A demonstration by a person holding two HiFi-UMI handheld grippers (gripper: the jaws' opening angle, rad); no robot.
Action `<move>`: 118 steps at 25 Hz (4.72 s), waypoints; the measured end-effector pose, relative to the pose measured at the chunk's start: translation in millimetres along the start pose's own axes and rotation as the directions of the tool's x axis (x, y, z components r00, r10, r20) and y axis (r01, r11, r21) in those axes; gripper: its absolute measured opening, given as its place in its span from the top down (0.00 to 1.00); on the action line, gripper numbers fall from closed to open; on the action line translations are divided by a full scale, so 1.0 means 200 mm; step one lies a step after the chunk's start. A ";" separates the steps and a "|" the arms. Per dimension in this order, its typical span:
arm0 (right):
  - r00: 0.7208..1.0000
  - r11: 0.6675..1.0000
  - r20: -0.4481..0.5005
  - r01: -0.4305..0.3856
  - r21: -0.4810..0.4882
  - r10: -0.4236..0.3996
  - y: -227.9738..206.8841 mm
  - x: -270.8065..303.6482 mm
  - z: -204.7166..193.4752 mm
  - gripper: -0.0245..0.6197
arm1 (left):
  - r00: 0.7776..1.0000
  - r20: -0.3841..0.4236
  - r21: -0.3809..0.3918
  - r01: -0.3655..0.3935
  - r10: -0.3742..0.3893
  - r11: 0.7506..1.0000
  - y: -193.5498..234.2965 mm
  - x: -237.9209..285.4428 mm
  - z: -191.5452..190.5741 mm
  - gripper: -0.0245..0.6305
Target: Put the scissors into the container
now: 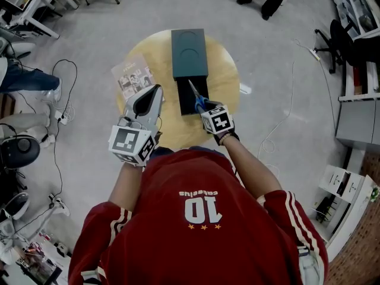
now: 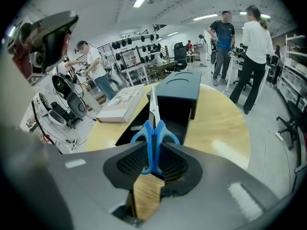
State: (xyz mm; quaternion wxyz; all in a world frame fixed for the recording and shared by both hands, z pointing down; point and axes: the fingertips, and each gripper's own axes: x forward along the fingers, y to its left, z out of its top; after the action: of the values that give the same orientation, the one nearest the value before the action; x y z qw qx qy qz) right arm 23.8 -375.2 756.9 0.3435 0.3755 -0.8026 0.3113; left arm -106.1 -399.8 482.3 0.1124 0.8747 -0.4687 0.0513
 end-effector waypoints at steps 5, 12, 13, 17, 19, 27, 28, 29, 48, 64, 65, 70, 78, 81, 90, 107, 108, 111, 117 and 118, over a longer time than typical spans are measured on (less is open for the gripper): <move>1.000 1.000 -0.028 0.007 -0.016 -0.007 0.01 0.04 0.00 0.83 | 1.000 0.001 -0.006 -0.019 0.019 1.000 0.05 -0.03 0.00 0.96; 0.996 0.999 -0.077 0.039 -0.029 -0.041 -0.02 0.08 -0.01 0.83 | 0.999 0.005 -0.004 -0.033 0.033 0.999 0.09 -0.06 0.01 0.96; 0.996 0.999 -0.080 0.042 -0.030 -0.044 -0.02 0.08 -0.01 0.83 | 0.999 0.004 -0.005 -0.035 0.035 0.999 0.09 -0.06 0.01 0.96; 0.996 0.997 -0.074 0.052 -0.050 -0.055 -0.02 0.10 -0.01 0.82 | 0.999 0.006 -0.007 -0.038 0.038 0.999 0.10 -0.06 0.01 0.96; 0.996 0.997 -0.059 0.056 -0.052 -0.059 -0.02 0.10 0.00 0.82 | 0.999 0.006 -0.009 -0.040 0.040 0.999 0.10 -0.06 0.01 0.96; 0.998 0.996 -0.008 0.068 -0.048 -0.069 -0.06 0.07 0.09 0.79 | 0.999 0.007 -0.012 -0.047 0.047 0.999 0.11 -0.05 0.01 0.96; 0.997 0.996 -0.004 0.073 -0.044 -0.073 -0.07 0.06 0.10 0.79 | 0.999 0.007 -0.012 -0.046 0.046 0.999 0.11 -0.05 0.01 0.96; 0.997 0.996 0.000 0.078 -0.039 -0.078 -0.07 0.05 0.10 0.79 | 0.999 0.008 -0.012 -0.046 0.046 0.999 0.10 -0.06 0.01 0.96; 0.965 0.996 0.251 0.087 -0.010 -0.082 -0.05 -0.47 0.36 0.79 | 0.997 0.057 0.021 -0.061 0.060 0.998 -0.07 -0.19 0.11 0.96; 0.788 0.997 0.614 0.073 -0.035 -0.036 0.16 -1.43 0.53 0.84 | 0.991 0.132 0.019 -0.035 0.032 0.999 -0.43 -0.41 0.26 0.96; 0.777 0.996 0.629 0.075 -0.045 -0.030 0.19 -1.48 0.53 0.84 | 0.990 0.136 0.030 -0.032 0.028 0.999 -0.46 -0.43 0.28 0.96; 0.724 0.993 0.690 0.083 -0.085 -0.001 0.31 -1.69 0.51 0.87 | 0.989 0.148 0.068 -0.034 0.024 0.997 -0.57 -0.51 0.32 0.96; 0.673 0.993 0.740 0.084 -0.081 0.003 0.39 -1.90 0.44 0.91 | 0.989 0.150 0.107 -0.036 0.020 0.994 -0.70 -0.62 0.32 0.96; 0.665 0.993 0.747 0.078 -0.088 0.013 0.42 -1.95 0.41 0.93 | 0.987 0.160 0.114 -0.040 0.022 0.993 -0.75 -0.66 0.33 0.96; 0.619 0.990 0.785 0.101 -0.100 0.016 0.55 -2.07 0.38 0.96 | 0.981 0.193 0.109 -0.058 0.036 0.992 -0.81 -0.79 0.34 0.96; 0.612 0.985 0.789 0.163 -0.059 -0.054 0.59 -2.16 0.25 0.96 | 0.979 0.195 0.131 -0.081 0.054 0.988 -0.87 -0.90 0.32 0.96; 0.609 0.984 0.791 0.167 -0.058 -0.056 0.59 -2.17 0.25 0.96 | 0.980 0.192 0.132 -0.077 0.051 0.988 -0.87 -0.90 0.32 0.96; 0.601 0.983 0.797 0.175 -0.055 -0.062 0.59 -2.19 0.25 0.96 | 0.981 0.189 0.132 -0.072 0.047 0.989 -0.88 -0.89 0.31 0.96; 0.598 0.982 0.799 0.182 -0.053 -0.068 0.59 -2.20 0.25 0.96 | 0.980 0.194 0.117 -0.071 0.047 0.991 -0.88 -0.87 0.31 0.96; 0.598 0.982 0.798 0.180 -0.053 -0.067 0.59 -2.20 0.26 0.96 | 0.980 0.194 0.118 -0.071 0.048 0.990 -0.88 -0.87 0.31 0.96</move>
State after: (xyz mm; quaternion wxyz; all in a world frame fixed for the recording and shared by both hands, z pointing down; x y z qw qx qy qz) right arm 123.0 -181.4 354.3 -0.0034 0.5063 -0.8616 0.0361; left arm -57.1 -179.4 361.1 0.0108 0.8664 -0.4992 -0.0005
